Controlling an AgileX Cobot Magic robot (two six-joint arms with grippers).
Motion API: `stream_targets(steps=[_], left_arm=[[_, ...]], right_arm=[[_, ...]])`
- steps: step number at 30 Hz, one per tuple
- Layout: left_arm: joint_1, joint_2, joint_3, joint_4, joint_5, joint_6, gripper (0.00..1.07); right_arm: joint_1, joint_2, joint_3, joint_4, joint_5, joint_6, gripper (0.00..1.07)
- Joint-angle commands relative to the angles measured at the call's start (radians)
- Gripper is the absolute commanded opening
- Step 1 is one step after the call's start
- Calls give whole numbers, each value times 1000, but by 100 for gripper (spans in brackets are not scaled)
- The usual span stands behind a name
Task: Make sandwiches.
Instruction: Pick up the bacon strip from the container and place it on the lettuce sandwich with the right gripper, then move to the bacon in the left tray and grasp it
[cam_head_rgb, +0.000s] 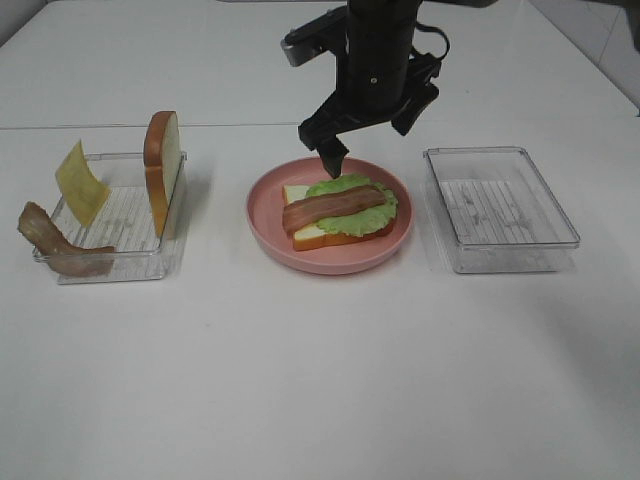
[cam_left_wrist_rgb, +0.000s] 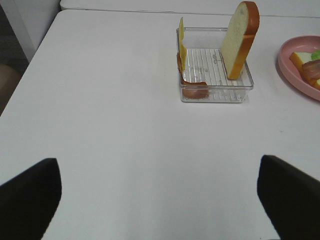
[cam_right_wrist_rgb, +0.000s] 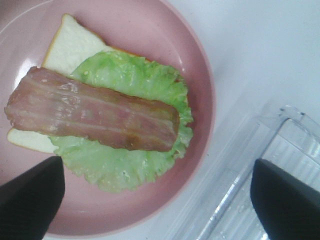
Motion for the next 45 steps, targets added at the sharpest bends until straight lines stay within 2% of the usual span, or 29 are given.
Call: stream_targets(steps=[1, 16, 21, 23, 25, 26, 27, 29, 32, 34, 35, 37, 38, 39, 41, 42, 43, 45], left_arm=[[2, -8, 3, -7, -5, 0, 101], [2, -8, 3, -7, -5, 0, 101], [2, -8, 3, -7, -5, 0, 101], [2, -8, 3, -7, -5, 0, 101], [2, -8, 3, -7, -5, 0, 101], [2, -8, 3, -7, -5, 0, 101], [2, -8, 3, -7, -5, 0, 101], [2, -8, 3, -7, -5, 0, 101], [2, -8, 3, -7, -5, 0, 101], [2, -8, 3, -7, -5, 0, 101], [2, -8, 3, -7, -5, 0, 101], [2, -8, 3, -7, -5, 0, 101], [2, -8, 3, -7, -5, 0, 101], [2, -8, 3, -7, -5, 0, 101], [2, -8, 3, -7, -5, 0, 101], [2, -8, 3, -7, -5, 0, 101], [2, -8, 3, -7, -5, 0, 101], [2, -8, 3, -7, -5, 0, 101]], right_arm=[[-4, -61, -1, -18, 37, 1, 99], [-5, -237, 1, -15, 271, 5, 99], [-3, -294, 68, 38, 271, 6, 99], [-3, -357, 163, 38, 271, 6, 99], [-3, -373, 192, 36, 271, 7, 99], [-3, -405, 251, 35, 271, 10, 99], [-3, -405, 251, 35, 271, 10, 99], [-3, -452, 327, 36, 271, 20, 99], [-3, -484, 371, 36, 271, 24, 99], [-3, -534, 449, 36, 271, 24, 99], [-3, -534, 449, 36, 271, 24, 99], [-3, -585, 524, 38, 271, 26, 99], [-3, -585, 524, 38, 271, 26, 99], [-3, -621, 577, 35, 271, 32, 99], [-3, -637, 603, 37, 267, 34, 99], [-3, -678, 675, 44, 253, 37, 99], [-3, -678, 675, 44, 253, 37, 99], [-5, -741, 778, 42, 225, 43, 99]])
